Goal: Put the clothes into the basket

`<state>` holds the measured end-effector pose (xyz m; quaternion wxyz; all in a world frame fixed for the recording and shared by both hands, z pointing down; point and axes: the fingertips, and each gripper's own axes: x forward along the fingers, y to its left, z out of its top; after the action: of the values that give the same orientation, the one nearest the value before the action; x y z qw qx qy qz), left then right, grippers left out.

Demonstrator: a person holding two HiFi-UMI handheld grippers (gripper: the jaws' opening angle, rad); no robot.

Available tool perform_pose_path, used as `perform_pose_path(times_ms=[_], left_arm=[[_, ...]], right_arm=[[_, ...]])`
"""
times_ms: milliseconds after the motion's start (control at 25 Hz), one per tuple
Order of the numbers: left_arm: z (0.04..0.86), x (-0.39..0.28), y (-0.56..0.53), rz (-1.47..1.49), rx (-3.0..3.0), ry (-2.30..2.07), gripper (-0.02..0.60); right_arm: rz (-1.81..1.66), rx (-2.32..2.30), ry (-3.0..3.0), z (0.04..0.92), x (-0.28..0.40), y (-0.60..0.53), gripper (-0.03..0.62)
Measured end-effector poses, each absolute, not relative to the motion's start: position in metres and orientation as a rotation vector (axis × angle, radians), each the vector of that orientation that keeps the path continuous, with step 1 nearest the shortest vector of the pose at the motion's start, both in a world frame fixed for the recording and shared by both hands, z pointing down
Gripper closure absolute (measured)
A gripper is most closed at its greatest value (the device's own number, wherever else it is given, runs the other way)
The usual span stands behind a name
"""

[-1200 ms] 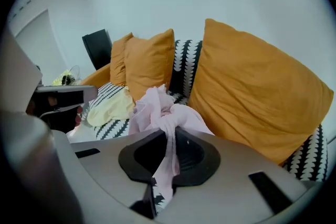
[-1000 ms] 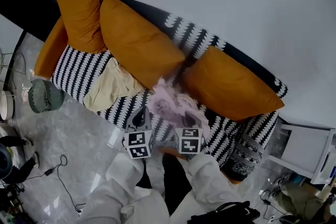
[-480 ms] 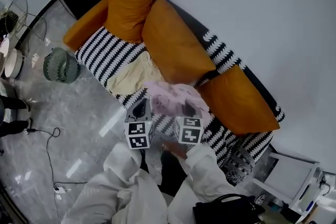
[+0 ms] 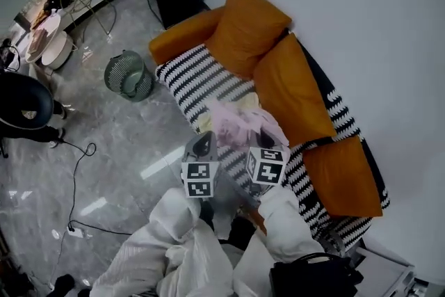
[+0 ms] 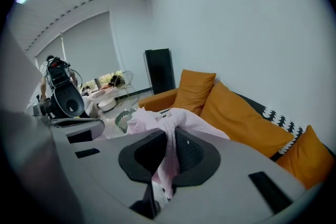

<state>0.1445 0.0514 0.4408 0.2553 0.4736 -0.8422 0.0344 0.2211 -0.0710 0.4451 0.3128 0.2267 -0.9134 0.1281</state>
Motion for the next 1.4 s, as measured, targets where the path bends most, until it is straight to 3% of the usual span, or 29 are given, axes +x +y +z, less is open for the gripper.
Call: perform_pose_path(times_ms=[880, 1400], left_arm=[[0.421, -0.134, 0.202, -0.067, 0.82, -2.554, 0.577], [0.415, -0.328, 0.233, 0.016, 0.613, -2.627, 0.575]], right_arm=[[0.168, 0.152, -2.483, 0.425, -0.103, 0.049, 0.545], [0.173, -0.104, -2.504, 0.421, -0.319, 0.081, 0.545]])
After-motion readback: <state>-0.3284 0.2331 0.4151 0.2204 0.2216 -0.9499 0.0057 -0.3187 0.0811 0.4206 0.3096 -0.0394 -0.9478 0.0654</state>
